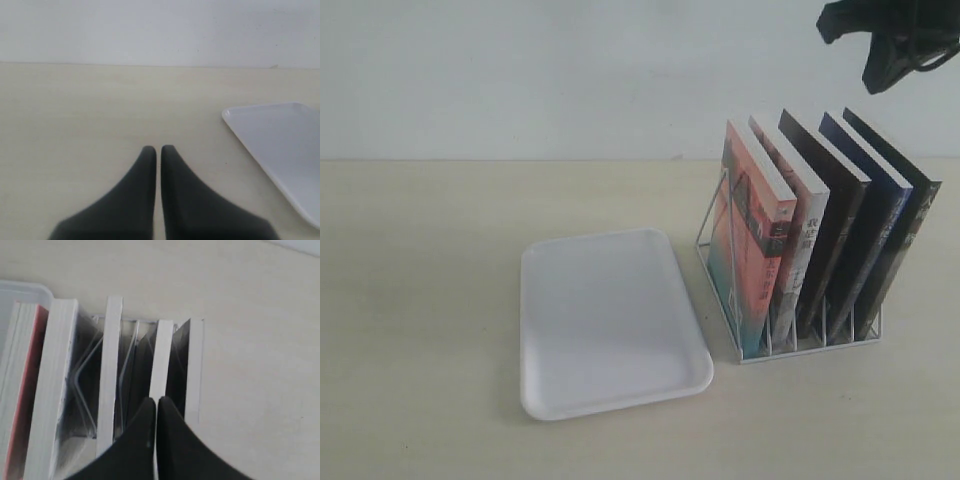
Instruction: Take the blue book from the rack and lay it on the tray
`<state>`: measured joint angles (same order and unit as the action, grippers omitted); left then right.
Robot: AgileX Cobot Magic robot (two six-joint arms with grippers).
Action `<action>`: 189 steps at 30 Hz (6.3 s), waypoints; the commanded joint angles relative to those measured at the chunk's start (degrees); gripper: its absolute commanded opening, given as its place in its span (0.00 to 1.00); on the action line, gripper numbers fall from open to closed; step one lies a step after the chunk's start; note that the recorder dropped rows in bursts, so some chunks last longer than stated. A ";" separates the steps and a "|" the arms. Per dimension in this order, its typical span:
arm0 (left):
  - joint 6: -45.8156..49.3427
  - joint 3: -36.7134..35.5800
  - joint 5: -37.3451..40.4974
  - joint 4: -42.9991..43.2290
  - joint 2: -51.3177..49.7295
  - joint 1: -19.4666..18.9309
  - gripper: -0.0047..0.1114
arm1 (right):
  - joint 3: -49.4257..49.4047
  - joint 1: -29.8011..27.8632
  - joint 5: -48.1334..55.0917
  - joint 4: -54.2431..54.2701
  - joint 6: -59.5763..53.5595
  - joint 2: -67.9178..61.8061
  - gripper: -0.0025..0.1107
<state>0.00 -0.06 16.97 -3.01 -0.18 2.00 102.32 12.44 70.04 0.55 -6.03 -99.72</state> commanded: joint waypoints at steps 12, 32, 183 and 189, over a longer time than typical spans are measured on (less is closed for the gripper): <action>0.00 0.06 -0.25 -0.67 0.18 -0.11 0.08 | -2.35 0.08 -0.08 -0.55 1.23 -0.82 0.33; 0.00 0.06 -0.25 -0.67 0.18 -0.11 0.08 | -5.17 0.08 -0.08 -0.55 1.46 -0.90 0.18; 0.00 0.06 -0.25 -0.67 0.18 -0.11 0.08 | -21.51 8.53 -4.66 51.26 -61.13 25.02 0.02; 0.00 0.06 -0.25 -0.67 0.18 -0.11 0.08 | -24.61 22.22 -18.92 28.08 -53.75 21.14 0.02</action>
<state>0.00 -0.06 16.97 -3.01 -0.18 2.00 78.63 29.89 60.52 39.42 -64.74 -77.86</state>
